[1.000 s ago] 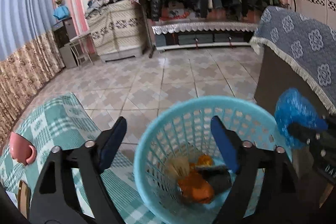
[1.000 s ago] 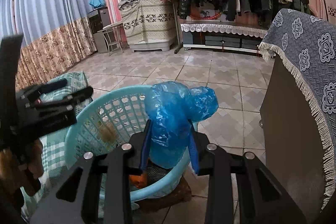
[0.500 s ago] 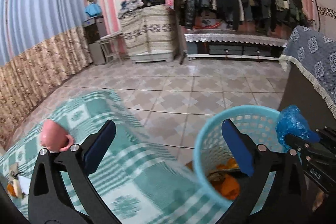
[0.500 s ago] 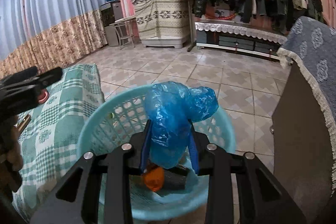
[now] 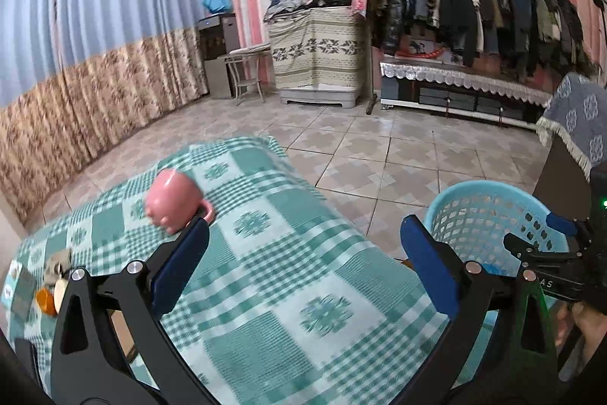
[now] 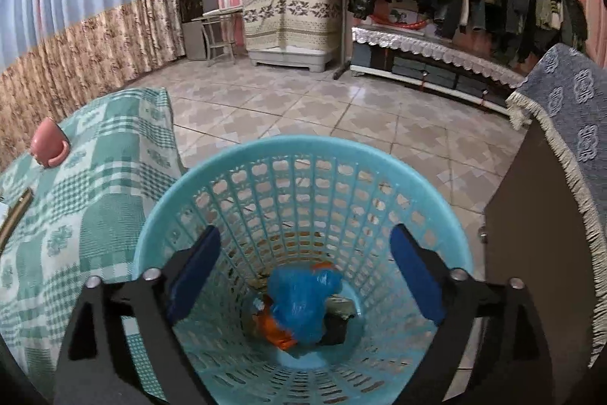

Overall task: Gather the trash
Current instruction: 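Move both tools back over the table toward the orange peel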

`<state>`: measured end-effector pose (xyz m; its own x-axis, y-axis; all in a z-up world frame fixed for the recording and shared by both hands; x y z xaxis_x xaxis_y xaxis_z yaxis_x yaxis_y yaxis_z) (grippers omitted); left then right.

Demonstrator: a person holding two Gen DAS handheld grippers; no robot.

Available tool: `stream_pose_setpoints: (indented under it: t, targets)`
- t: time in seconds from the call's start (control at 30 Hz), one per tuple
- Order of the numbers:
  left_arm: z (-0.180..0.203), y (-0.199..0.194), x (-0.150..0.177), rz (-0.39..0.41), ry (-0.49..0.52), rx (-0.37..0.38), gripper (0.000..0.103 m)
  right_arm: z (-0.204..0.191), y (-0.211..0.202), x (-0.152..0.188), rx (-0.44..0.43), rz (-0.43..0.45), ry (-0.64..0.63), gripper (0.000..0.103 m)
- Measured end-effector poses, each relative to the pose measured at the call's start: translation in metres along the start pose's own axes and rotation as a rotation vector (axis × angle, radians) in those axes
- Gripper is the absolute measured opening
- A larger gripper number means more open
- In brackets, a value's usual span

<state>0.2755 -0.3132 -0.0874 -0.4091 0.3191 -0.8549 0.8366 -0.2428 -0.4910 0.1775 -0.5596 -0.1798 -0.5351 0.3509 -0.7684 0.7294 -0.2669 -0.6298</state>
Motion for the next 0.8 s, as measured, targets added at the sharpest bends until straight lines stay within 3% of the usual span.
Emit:
stream_pose_setpoints:
  t: [0.37, 0.8]
  targets:
    - [-0.077, -0.026, 0.01, 0.012, -0.103, -0.075, 0.098, -0.032, -0.027, -0.011, -0.015, 0.066, -0.002, 0.097]
    - [-0.19, -0.031, 0.068, -0.039, -0.18, -0.234, 0.098, -0.172, -0.034, -0.013, -0.181, 0.109, -0.137, 0.099]
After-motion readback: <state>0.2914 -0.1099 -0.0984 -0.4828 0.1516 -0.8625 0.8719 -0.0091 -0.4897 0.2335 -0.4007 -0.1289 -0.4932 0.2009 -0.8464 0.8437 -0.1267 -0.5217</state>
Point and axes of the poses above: each gripper's, at about its wrist camera, not at the fingertips, and y roughly the way its jaws point, z to its right, x to its underside, the point moved 10 cm from there along y, roughly the way its jaws point, and after that the axes turned 10 degrees about -x, right-handed, at the moved point
